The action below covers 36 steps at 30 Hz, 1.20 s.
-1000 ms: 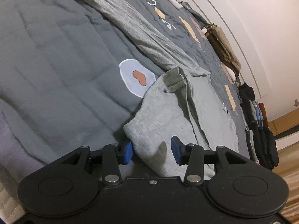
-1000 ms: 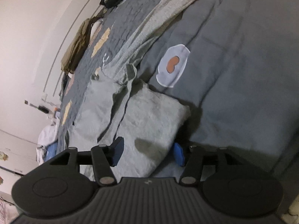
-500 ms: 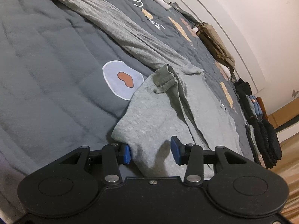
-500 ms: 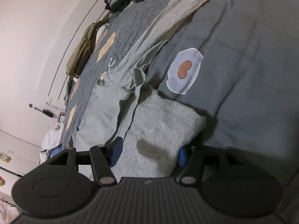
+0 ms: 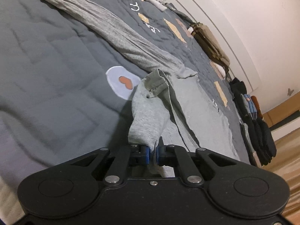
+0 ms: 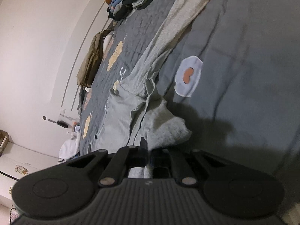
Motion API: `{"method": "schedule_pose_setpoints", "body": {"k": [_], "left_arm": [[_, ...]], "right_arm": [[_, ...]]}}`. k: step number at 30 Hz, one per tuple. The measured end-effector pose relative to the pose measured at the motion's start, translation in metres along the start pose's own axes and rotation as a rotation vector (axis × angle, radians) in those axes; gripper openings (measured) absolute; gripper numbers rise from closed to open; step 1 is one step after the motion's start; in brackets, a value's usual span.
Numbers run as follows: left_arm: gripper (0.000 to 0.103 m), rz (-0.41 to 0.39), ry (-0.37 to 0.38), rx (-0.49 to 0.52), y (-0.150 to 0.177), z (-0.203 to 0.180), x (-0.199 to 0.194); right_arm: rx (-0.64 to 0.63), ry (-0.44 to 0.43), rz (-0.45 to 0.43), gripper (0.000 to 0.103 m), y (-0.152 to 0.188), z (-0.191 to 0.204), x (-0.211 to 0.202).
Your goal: Fold clothes
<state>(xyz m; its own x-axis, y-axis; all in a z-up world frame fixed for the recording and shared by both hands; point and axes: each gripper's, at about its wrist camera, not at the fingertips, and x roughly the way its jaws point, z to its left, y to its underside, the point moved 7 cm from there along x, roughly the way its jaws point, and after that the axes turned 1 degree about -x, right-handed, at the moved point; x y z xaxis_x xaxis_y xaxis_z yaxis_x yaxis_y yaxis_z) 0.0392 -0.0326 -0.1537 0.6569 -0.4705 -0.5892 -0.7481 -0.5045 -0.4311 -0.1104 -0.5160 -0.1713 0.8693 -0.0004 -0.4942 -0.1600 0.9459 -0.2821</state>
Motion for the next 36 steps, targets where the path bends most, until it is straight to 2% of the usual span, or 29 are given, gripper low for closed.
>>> {"method": "schedule_pose_setpoints", "body": {"k": [5,15,21,26,29,30,32,34,36], "left_arm": [[0.006,0.012,-0.003,0.008,0.008,0.007,-0.028],[0.005,0.067,-0.008,0.035,0.044,0.025,-0.074],[0.005,0.103,-0.045,0.036,0.058,0.04,-0.087],[0.005,0.127,-0.116,0.062,0.065,0.044,-0.084],[0.01,0.12,-0.131,0.093,0.063,0.039,-0.081],[0.017,0.114,-0.126,0.107,0.063,0.035,-0.081],[0.019,0.101,-0.116,0.135,0.061,0.028,-0.081],[0.028,0.089,-0.106,0.164,0.06,0.021,-0.081],[0.032,0.076,-0.096,0.192,0.058,0.013,-0.081]], "right_arm": [[-0.013,0.0,0.003,0.003,0.006,0.0,-0.03],[-0.035,0.038,0.024,0.003,0.03,-0.024,-0.084],[-0.055,0.104,0.059,0.003,0.043,-0.047,-0.099],[-0.14,0.2,0.092,0.003,0.051,-0.059,-0.096],[-0.197,0.265,0.099,0.007,0.052,-0.06,-0.091],[-0.211,0.275,0.094,0.008,0.051,-0.058,-0.092],[-0.243,0.262,0.072,0.011,0.049,-0.05,-0.097],[-0.298,0.258,0.044,0.014,0.045,-0.038,-0.105],[-0.353,0.229,0.029,0.017,0.043,-0.024,-0.11]]}}
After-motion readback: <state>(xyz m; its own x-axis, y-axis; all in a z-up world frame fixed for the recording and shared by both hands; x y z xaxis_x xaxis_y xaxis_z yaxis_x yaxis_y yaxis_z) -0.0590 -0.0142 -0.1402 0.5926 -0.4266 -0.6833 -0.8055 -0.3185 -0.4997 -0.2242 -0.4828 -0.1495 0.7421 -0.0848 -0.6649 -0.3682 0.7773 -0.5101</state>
